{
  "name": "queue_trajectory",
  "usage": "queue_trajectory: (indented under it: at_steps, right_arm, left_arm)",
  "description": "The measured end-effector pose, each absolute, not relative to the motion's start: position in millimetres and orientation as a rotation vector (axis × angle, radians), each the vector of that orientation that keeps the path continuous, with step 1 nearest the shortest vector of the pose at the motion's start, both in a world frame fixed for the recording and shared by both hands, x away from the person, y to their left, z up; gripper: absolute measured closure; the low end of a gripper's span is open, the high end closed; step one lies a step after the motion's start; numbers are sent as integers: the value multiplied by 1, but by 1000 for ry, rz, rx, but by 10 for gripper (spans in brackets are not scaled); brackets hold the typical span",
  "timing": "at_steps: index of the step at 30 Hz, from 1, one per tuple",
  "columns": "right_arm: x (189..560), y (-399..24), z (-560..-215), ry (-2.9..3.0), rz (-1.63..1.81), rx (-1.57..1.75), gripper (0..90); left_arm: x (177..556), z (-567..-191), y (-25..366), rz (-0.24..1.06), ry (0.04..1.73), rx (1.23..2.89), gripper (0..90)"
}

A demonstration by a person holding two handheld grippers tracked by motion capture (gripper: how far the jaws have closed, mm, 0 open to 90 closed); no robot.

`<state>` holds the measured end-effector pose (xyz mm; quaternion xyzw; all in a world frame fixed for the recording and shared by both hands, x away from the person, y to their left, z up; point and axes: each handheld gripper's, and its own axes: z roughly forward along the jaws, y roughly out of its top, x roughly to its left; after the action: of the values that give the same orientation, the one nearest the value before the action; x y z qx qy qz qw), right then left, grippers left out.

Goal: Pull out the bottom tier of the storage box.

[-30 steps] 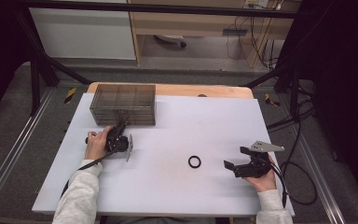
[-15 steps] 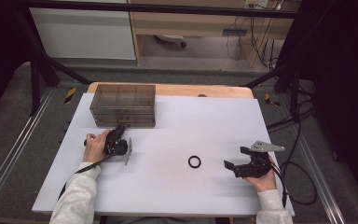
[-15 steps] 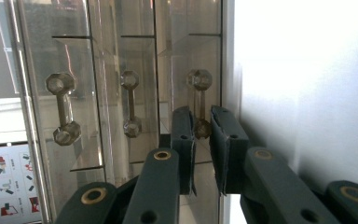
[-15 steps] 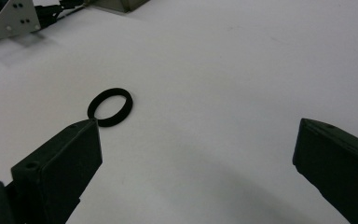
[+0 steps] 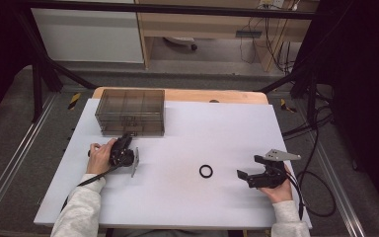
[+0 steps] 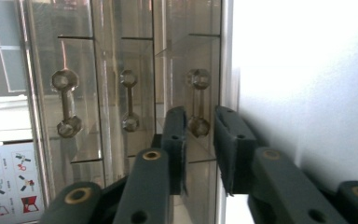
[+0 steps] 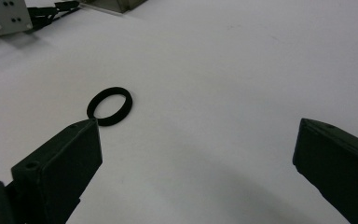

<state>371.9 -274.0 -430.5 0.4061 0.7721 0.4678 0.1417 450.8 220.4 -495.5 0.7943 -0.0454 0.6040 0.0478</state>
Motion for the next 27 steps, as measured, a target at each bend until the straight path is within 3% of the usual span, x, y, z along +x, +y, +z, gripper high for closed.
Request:
queue_trajectory:
  at_steps: [3, 8, 14, 22, 27]
  right_arm:
    - [372, -274, -431, 2229, 1350, 1172, 19]
    - [372, -274, -431, 2230, 1345, 1175, 19]
    - [372, -274, -431, 2229, 1348, 1174, 19]
    - [372, -274, -430, 2228, 1351, 1175, 19]
    - [372, -274, -430, 2226, 1351, 1169, 19]
  left_arm:
    - [451, -491, 222, 1830, -115, 2412, 625]
    - [454, -488, 225, 1772, -85, 2429, 598]
    - [460, -481, 224, 1735, -94, 2468, 494]
    - [465, -482, 224, 1670, -71, 2509, 598]
    - [465, -484, 223, 1705, -78, 2502, 637]
